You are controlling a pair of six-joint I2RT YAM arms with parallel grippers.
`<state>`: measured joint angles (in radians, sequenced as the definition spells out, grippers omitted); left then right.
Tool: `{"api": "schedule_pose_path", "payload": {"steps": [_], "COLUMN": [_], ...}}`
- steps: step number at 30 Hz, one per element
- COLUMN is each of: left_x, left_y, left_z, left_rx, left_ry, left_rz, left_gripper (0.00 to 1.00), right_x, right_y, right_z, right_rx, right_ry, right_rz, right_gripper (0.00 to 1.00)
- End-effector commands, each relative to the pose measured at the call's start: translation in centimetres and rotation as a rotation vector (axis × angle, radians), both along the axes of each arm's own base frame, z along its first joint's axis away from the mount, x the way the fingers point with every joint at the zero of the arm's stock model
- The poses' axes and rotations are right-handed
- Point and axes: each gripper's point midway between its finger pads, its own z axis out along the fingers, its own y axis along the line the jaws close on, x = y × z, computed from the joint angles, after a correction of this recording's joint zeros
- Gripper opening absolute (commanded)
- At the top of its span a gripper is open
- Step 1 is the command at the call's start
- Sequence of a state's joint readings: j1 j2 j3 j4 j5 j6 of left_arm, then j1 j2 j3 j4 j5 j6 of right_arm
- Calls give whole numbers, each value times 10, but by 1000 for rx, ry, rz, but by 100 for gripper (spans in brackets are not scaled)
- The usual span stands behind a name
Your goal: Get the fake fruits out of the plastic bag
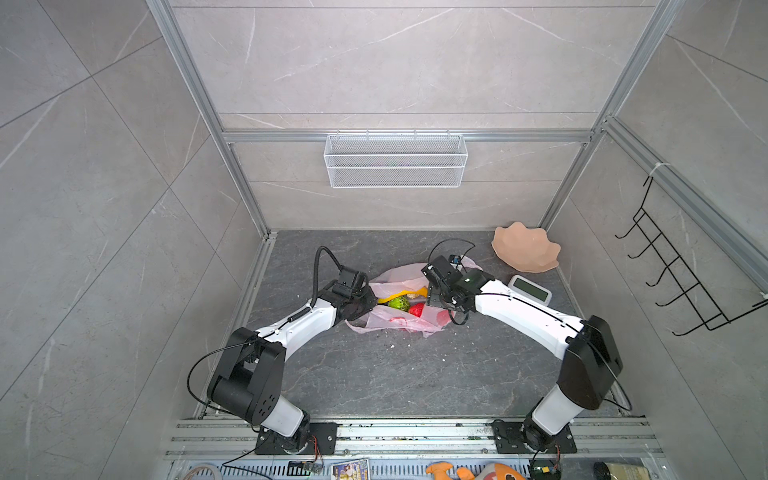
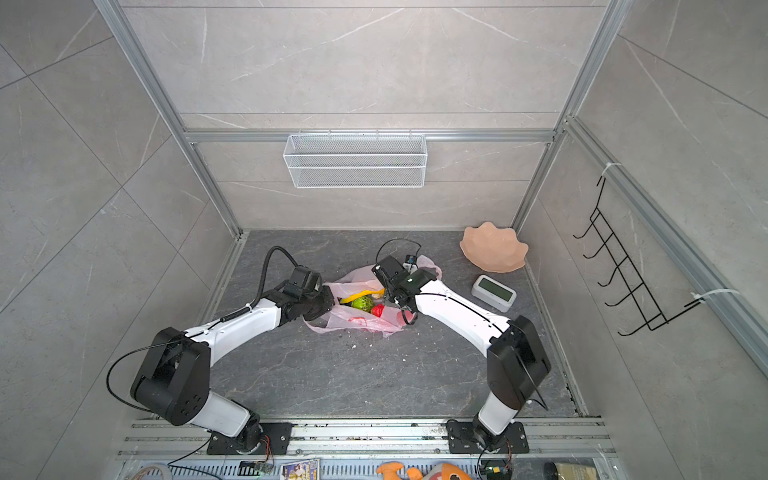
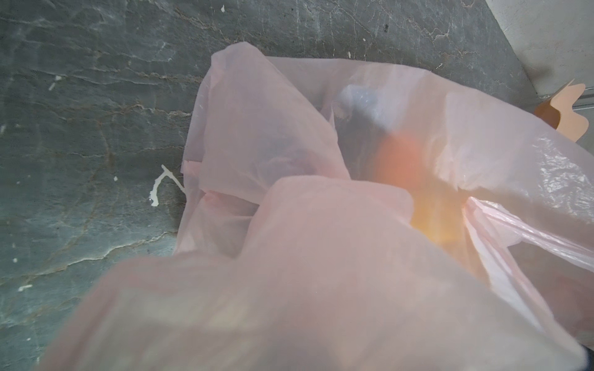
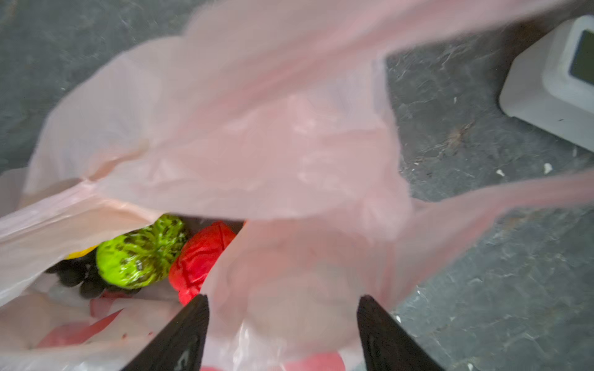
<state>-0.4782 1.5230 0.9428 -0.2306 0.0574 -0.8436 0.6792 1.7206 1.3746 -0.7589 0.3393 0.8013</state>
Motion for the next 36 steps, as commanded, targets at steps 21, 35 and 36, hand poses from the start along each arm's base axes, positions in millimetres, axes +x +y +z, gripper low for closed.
{"api": "schedule_pose_path", "payload": {"steps": [21, 35, 36], "left_x": [14, -21, -25], "left_y": [35, 49, 50], "left_z": [11, 46, 48], "left_rx": [-30, 421, 453], "left_ry": [-30, -54, -52], "left_rz": [44, 79, 86], "left_gripper": [6, 68, 70], "right_x": [22, 6, 5], "right_y": [-2, 1, 2], "right_z": [-3, 27, 29], "right_rx": [655, 593, 593], "right_ry": [-111, -181, -185], "right_rz": [108, 171, 174], "right_gripper": [0, 0, 0]}}
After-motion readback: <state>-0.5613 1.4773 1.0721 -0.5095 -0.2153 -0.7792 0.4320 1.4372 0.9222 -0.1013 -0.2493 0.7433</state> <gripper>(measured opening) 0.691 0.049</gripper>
